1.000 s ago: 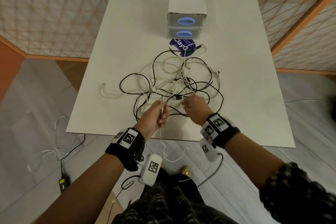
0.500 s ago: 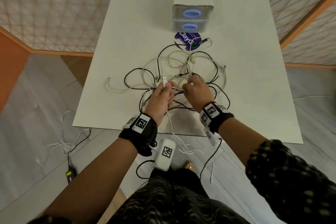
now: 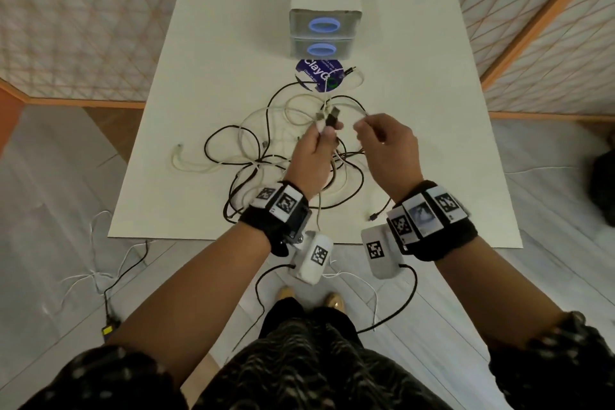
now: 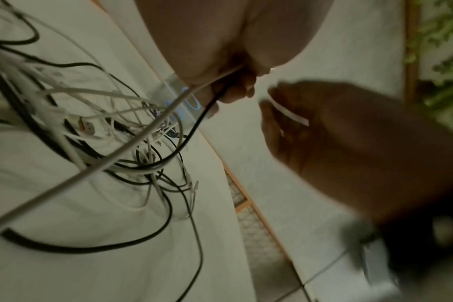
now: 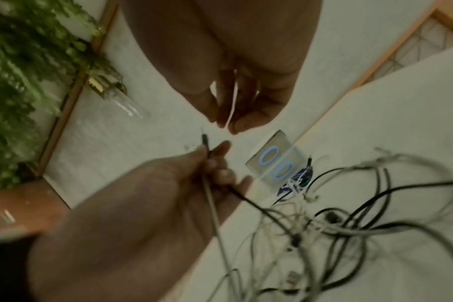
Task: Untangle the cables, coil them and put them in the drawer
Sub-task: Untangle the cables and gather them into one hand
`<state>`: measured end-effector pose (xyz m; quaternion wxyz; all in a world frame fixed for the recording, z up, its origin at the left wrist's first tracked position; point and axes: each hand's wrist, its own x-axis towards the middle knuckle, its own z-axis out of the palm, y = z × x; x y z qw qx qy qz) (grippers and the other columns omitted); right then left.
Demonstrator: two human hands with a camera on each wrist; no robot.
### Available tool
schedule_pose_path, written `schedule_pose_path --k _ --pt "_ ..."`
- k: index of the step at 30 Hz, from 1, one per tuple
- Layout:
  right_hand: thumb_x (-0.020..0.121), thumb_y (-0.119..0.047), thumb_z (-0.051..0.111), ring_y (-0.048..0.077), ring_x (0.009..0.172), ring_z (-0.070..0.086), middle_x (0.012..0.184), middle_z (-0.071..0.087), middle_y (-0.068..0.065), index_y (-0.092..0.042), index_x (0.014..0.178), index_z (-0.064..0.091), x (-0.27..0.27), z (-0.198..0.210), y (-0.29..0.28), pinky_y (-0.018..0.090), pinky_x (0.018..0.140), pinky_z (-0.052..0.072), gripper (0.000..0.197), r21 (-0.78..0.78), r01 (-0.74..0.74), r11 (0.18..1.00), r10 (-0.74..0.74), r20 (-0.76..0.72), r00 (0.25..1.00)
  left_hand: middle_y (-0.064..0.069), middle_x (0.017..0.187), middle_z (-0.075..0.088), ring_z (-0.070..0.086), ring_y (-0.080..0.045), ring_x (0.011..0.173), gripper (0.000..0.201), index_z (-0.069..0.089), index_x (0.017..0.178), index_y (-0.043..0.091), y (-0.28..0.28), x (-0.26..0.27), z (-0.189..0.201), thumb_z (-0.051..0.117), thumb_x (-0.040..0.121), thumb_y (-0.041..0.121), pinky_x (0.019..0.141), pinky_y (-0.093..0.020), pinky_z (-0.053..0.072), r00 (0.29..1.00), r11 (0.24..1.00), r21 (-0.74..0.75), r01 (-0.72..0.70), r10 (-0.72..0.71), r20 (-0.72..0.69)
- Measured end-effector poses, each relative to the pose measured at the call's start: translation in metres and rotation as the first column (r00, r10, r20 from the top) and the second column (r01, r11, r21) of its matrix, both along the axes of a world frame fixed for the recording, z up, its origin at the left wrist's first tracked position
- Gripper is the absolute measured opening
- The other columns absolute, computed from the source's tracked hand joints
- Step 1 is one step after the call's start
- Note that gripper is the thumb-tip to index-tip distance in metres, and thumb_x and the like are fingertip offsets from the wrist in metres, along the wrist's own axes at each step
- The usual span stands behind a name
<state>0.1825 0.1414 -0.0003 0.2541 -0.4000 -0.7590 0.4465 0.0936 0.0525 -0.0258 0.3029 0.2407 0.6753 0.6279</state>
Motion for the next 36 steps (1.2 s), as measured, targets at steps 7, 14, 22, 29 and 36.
schedule_pose_path --k 7,14,22,29,36 --pt "0.094 -0.056 0.025 0.011 0.047 0.046 0.055 0.057 0.001 -0.007 0.075 0.065 0.007 -0.023 -0.022 0.020 0.044 0.032 0.066 -0.781 -0.117 0.614 0.457 0.230 0.859 0.010 0.050 0.032 0.029 -0.004 0.041 0.025 0.046 0.072 0.018 0.001 -0.008 0.016 0.050 0.096 0.023 0.045 -0.020 0.026 0.867 0.989 0.115 -0.095 0.026 0.498" --pt "0.098 -0.020 0.038 0.013 0.058 0.048 0.067 0.049 0.004 -0.010 0.076 0.053 -0.018 -0.023 -0.015 0.024 0.058 0.045 0.029 -0.938 -0.171 0.302 0.024 -0.172 0.985 0.008 0.042 0.028 0.019 -0.001 0.029 0.044 0.033 0.060 0.020 -0.042 0.010 0.010 0.038 0.096 0.045 0.027 -0.014 0.009 0.518 0.984 0.074 0.162 -0.149 0.842" --pt "0.093 -0.012 0.050 0.009 0.045 0.041 0.050 0.046 -0.002 -0.004 0.085 0.059 -0.004 -0.013 -0.030 0.020 0.047 0.044 0.014 -0.648 -0.184 0.739 0.195 -0.055 0.979 0.002 0.068 0.069 0.020 -0.002 0.033 0.031 0.060 0.079 0.014 -0.057 0.000 -0.010 0.044 0.097 0.034 0.028 -0.014 0.013 0.717 0.969 -0.215 0.123 0.063 0.694" --pt "0.097 -0.010 0.039 0.018 0.070 0.062 0.071 0.063 0.003 -0.017 0.082 0.053 0.076 -0.046 -0.070 0.036 0.070 0.055 0.022 -0.497 -0.101 0.862 0.173 0.101 0.980 0.008 0.066 0.069 0.022 -0.002 0.027 0.034 0.056 0.093 0.011 -0.026 -0.033 -0.001 0.030 0.102 0.030 0.026 -0.012 0.016 0.587 0.991 0.046 -0.125 0.037 0.809" --pt "0.093 -0.013 0.043 0.018 0.088 0.060 0.092 0.068 0.005 -0.011 0.095 0.063 0.066 -0.039 -0.035 0.032 0.081 0.044 0.020 -0.640 -0.026 0.768 0.103 0.084 0.991 0.008 0.041 0.043 0.026 -0.004 0.033 0.036 0.051 0.078 0.012 -0.043 0.012 -0.013 0.033 0.102 0.031 0.034 -0.015 0.017 0.826 0.915 -0.155 0.374 -0.251 0.505"
